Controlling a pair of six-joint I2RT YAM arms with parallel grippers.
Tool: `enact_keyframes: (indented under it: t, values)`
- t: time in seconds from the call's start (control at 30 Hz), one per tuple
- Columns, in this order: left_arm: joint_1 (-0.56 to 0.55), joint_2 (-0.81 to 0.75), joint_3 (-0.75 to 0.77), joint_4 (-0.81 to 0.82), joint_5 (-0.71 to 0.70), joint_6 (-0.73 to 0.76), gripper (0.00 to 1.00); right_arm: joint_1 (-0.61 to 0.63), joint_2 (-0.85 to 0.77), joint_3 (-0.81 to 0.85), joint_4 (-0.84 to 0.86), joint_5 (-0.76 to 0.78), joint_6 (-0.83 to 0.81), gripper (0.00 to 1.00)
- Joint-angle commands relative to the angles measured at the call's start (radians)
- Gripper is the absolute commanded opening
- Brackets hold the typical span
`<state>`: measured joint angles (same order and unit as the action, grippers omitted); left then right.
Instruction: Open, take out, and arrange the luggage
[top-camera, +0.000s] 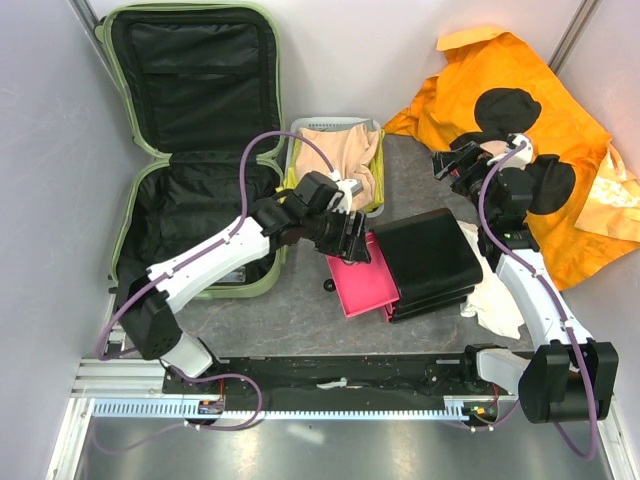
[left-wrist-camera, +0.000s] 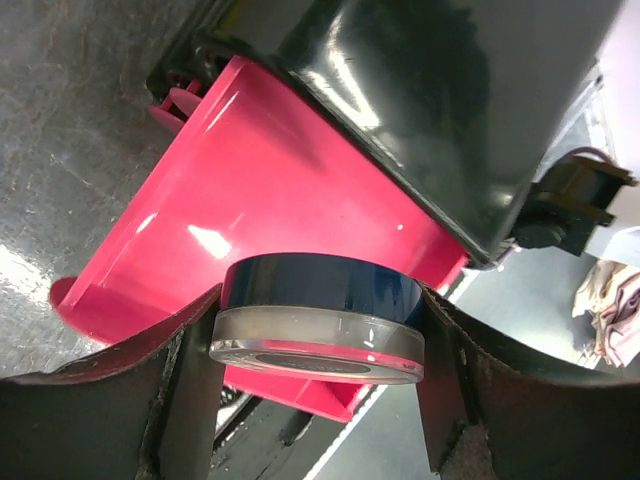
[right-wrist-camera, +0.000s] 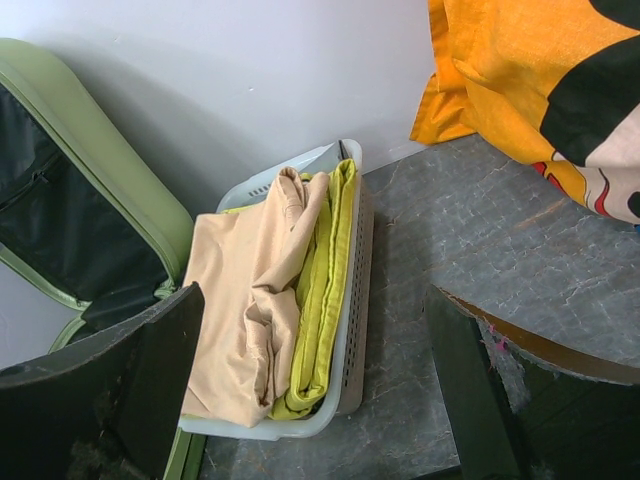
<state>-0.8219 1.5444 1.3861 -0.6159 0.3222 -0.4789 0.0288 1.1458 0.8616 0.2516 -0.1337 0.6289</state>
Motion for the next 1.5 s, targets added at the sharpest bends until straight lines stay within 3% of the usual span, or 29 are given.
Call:
enact_keyframes:
  t: [0.0,0.33,0.57,0.87,1.23,1.47]
  values:
    - [-0.003,0.048,0.05,0.025,0.026,-0.007,0.21,-0.001,-0.02,0.001,0.026,0.006,-0.009,0.98]
    - [-0.011,0.126,0.087,0.015,0.061,0.006,0.34,-0.001,-0.015,0.002,0.028,0.009,-0.006,0.98]
    - [-0.017,0.154,0.091,-0.001,0.074,0.02,0.6,-0.001,-0.006,0.001,0.034,0.006,-0.003,0.98]
    - [-0.02,0.163,0.111,-0.004,0.069,0.026,0.81,-0.001,0.002,0.002,0.04,0.003,0.0,0.98]
    - [-0.022,0.157,0.134,-0.004,0.061,0.028,0.85,-0.001,0.008,0.002,0.043,0.003,0.0,0.98]
    - [-0.02,0.097,0.143,0.004,-0.021,0.042,0.85,-0.001,0.008,0.002,0.041,0.002,0.0,0.98]
